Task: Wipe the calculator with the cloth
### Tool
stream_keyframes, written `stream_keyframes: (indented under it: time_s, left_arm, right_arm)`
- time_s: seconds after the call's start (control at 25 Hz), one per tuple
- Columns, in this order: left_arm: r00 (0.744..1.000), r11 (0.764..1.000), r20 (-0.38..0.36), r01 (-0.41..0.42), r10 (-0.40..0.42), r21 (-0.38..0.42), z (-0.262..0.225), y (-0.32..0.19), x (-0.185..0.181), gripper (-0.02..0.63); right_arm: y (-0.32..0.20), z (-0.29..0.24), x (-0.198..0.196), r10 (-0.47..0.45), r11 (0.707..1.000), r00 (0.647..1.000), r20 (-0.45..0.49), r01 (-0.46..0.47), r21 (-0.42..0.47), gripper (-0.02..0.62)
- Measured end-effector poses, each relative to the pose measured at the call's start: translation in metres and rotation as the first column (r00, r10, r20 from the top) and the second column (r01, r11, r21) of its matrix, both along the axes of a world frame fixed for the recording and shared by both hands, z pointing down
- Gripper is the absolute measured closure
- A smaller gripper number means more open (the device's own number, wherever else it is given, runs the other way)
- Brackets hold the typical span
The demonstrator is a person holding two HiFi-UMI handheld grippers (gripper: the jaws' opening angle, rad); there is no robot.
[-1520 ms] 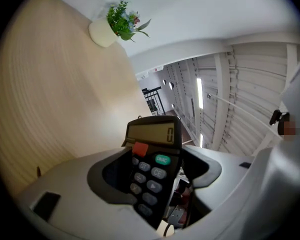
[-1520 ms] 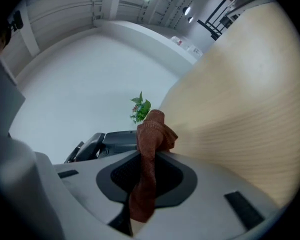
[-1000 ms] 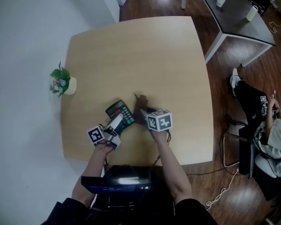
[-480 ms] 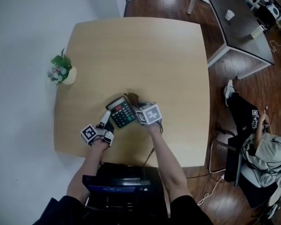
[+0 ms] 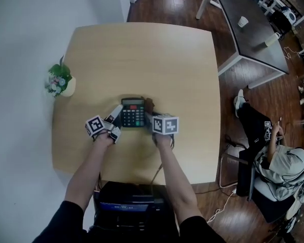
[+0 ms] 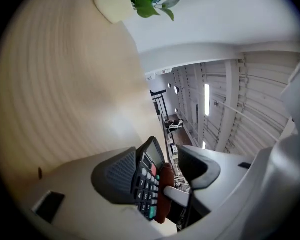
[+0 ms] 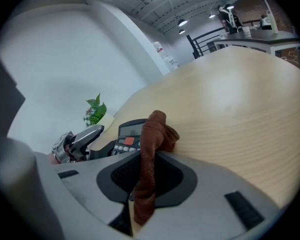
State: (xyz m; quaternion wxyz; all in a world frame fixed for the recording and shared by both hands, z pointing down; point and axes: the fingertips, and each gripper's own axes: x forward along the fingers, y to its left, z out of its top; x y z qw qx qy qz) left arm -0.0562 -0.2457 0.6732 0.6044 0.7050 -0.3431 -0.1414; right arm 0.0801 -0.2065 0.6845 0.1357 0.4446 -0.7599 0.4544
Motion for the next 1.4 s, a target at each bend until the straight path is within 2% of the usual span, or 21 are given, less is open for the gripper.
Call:
stream_keyframes:
  time_s: [0.12,0.2,0.32,0.44,0.6,0.72,0.8,0.88,0.96,1.12,1.2,1.28,1.4]
  left_arm:
    - [1.0,1.0,0.014,-0.02,0.02,0.023,-0.004,-0.003,0.003,0.338]
    - [0.999,0.999,0.026,-0.031,0.031,0.023,-0.005,0.009,0.0,0.342]
    - [1.0,1.0,-0.005,-0.029,0.029,0.002,-0.002,0.027,-0.001,0.383]
    - [0.999,1.0,-0.044,-0.018,0.018,-0.008,0.0,0.03,0.002,0.394]
    - [0.998,1.0,-0.056,0.023,-0.024,-0.022,-0.001,0.029,-0.002,0.394]
    - [0.998,0.999,-0.023,0.051,-0.051,0.001,-0.007,0.036,-0.013,0.394]
    - [0.998,0.998,-0.027,0.064,-0.064,0.027,-0.018,0.048,-0.019,0.399]
    - [0.997,0.995,-0.052,0.067,-0.064,0.068,-0.037,0.063,-0.021,0.422]
    - [0.996,0.992,-0.079,0.058,-0.049,0.113,-0.059,0.08,-0.022,0.458]
    - [0.99,0.982,-0.142,0.014,0.013,0.187,-0.101,0.12,-0.014,0.514]
    - [0.982,0.975,-0.184,-0.008,0.049,0.22,-0.121,0.142,-0.009,0.523]
    - [0.972,0.965,-0.212,-0.041,0.098,0.259,-0.141,0.164,-0.005,0.531]
    - [0.956,0.938,-0.223,-0.11,0.191,0.329,-0.168,0.203,-0.004,0.535]
  right_arm:
    - [0.001,-0.006,0.02,0.053,0.998,0.998,-0.026,-0.052,0.026,0.531]
    - [0.008,-0.006,0.026,0.075,0.997,0.997,-0.007,-0.075,0.022,0.531]
    - [0.015,-0.001,0.015,0.042,0.999,0.999,0.033,-0.042,0.011,0.531]
    - [0.011,0.001,0.003,-0.009,1.0,1.0,0.024,0.008,0.021,0.531]
    - [0.013,0.001,0.006,-0.006,1.0,0.999,0.035,0.006,0.011,0.531]
    - [0.02,-0.003,0.012,0.014,1.0,0.997,0.081,-0.016,0.015,0.531]
    - [0.028,-0.007,0.021,0.047,0.999,0.988,0.148,-0.05,0.019,0.531]
    - [0.04,-0.01,0.032,0.093,0.995,0.969,0.231,-0.099,0.014,0.531]
    - [0.052,-0.013,0.043,0.151,0.988,0.935,0.321,-0.157,-0.007,0.531]
    - [0.084,-0.042,0.062,0.251,0.96,0.832,0.496,-0.278,-0.02,0.531]
    - [0.105,-0.065,0.064,0.252,0.951,0.791,0.558,-0.31,0.009,0.531]
    - [0.13,-0.088,0.06,0.238,0.944,0.764,0.599,-0.328,0.043,0.531]
    - [0.17,-0.123,0.052,0.202,0.924,0.746,0.635,-0.361,0.13,0.532]
